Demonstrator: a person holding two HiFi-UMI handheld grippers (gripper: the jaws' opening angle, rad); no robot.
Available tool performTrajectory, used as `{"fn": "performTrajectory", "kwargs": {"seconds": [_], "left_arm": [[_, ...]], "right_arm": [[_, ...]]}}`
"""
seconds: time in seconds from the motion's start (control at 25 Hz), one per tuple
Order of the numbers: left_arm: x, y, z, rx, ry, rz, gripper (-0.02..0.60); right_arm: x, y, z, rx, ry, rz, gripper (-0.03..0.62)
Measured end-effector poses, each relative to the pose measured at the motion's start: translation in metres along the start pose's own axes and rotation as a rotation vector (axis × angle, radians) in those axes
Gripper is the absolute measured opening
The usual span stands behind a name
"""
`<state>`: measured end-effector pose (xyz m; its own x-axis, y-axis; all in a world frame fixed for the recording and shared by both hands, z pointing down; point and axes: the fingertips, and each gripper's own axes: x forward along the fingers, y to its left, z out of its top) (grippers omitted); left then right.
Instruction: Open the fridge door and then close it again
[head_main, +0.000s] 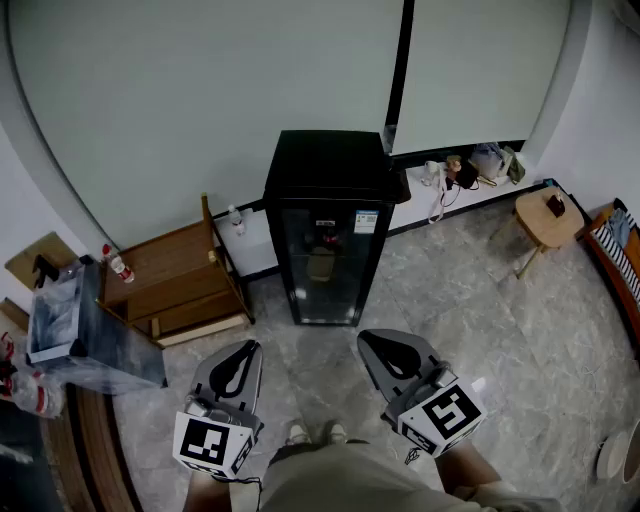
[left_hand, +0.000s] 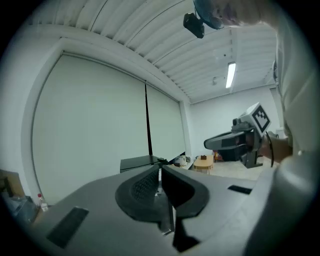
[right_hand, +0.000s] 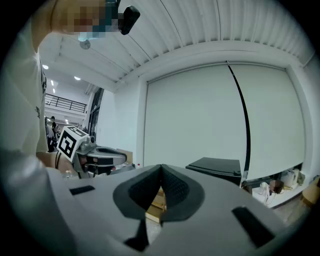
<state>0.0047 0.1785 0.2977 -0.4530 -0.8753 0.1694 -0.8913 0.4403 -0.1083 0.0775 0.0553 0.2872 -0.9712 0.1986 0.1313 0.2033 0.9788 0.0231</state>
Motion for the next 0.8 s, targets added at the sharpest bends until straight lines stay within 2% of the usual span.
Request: {"fn": "performTrajectory", "kwargs": {"seconds": [0.56, 0.8], "left_arm": [[0.011, -0.008, -0.007, 0.002, 0.034, 0.040, 0.017], [0.015, -0.011, -0.004, -0.002, 0.021, 0.075, 0.017]], "right_arm": [[0.002, -0.020, -0.009, 0.046, -0.019, 0.032, -0.003], [-0.001, -0.024, -0.015, 0.044, -0.021, 0.047, -0.003]]}}
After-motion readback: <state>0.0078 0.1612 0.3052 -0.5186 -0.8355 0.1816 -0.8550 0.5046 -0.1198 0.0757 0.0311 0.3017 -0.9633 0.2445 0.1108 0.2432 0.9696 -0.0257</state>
